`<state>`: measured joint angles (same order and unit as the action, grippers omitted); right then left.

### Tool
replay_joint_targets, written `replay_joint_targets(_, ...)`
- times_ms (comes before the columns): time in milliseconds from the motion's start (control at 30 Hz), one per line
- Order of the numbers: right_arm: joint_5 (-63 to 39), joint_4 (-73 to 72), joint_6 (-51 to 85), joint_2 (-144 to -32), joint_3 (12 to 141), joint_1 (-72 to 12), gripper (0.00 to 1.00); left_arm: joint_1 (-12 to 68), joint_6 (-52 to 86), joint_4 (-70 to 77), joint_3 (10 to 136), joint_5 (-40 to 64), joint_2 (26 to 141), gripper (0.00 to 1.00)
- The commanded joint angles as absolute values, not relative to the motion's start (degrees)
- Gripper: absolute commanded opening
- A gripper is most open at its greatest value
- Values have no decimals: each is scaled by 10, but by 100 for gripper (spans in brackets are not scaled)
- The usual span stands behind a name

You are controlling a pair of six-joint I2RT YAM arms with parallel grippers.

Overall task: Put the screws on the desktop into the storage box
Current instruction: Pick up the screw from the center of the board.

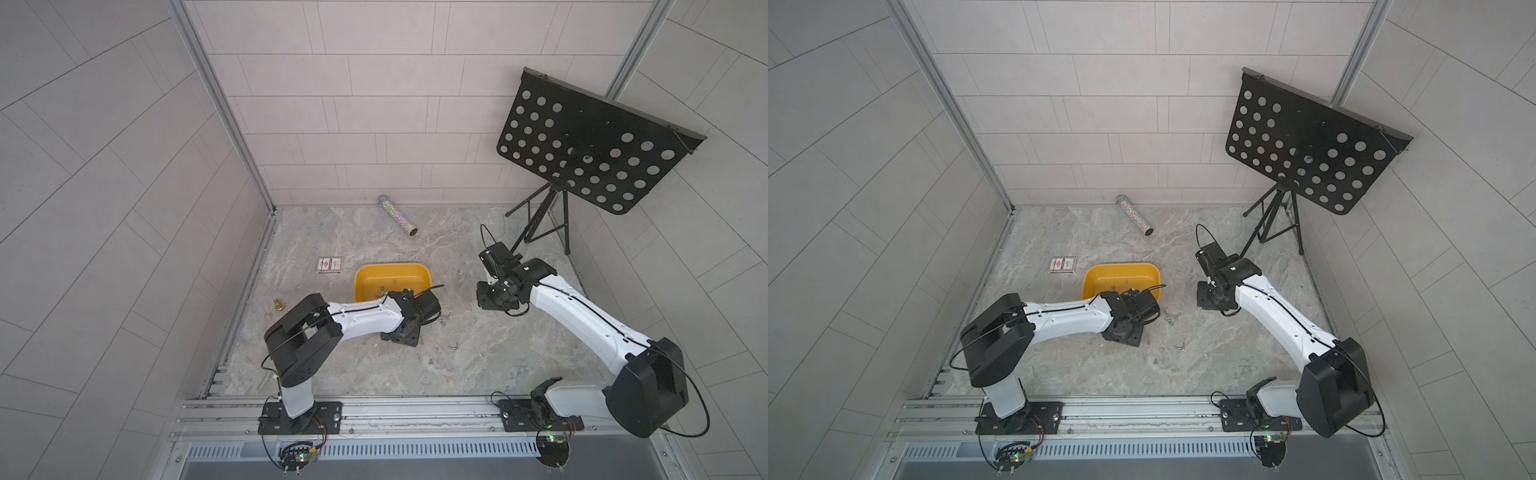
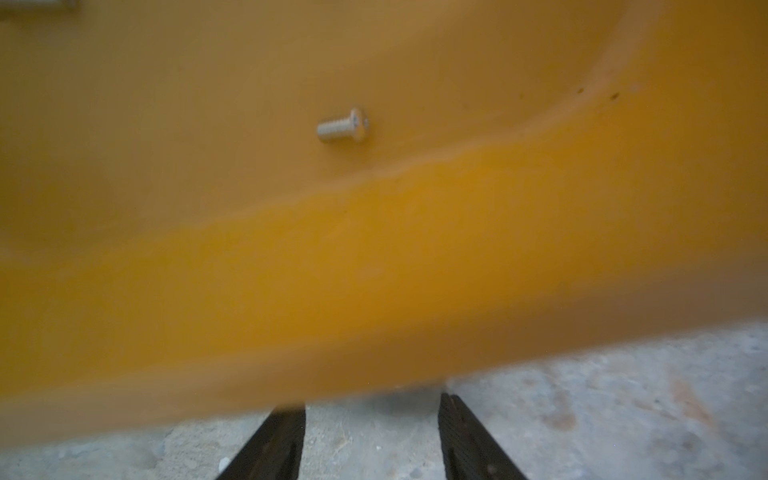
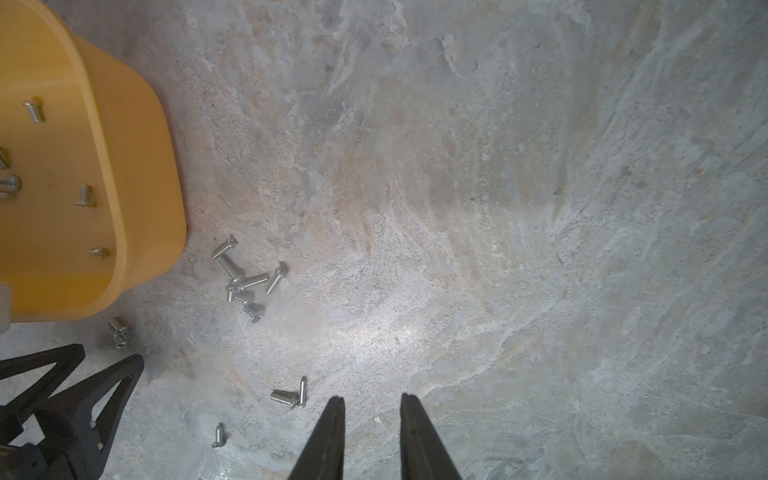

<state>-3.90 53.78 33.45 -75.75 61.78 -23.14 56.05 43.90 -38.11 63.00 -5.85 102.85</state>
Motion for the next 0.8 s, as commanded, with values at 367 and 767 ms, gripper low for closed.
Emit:
replay_joint_targets(367, -41, 538, 328, -764, 610, -223, 28, 556, 428, -417, 659, -112, 1064, 55)
replay_joint_targets(767, -46, 533, 330, -769, 609, -223, 28, 542, 427, -410, 627, -98, 1048, 40)
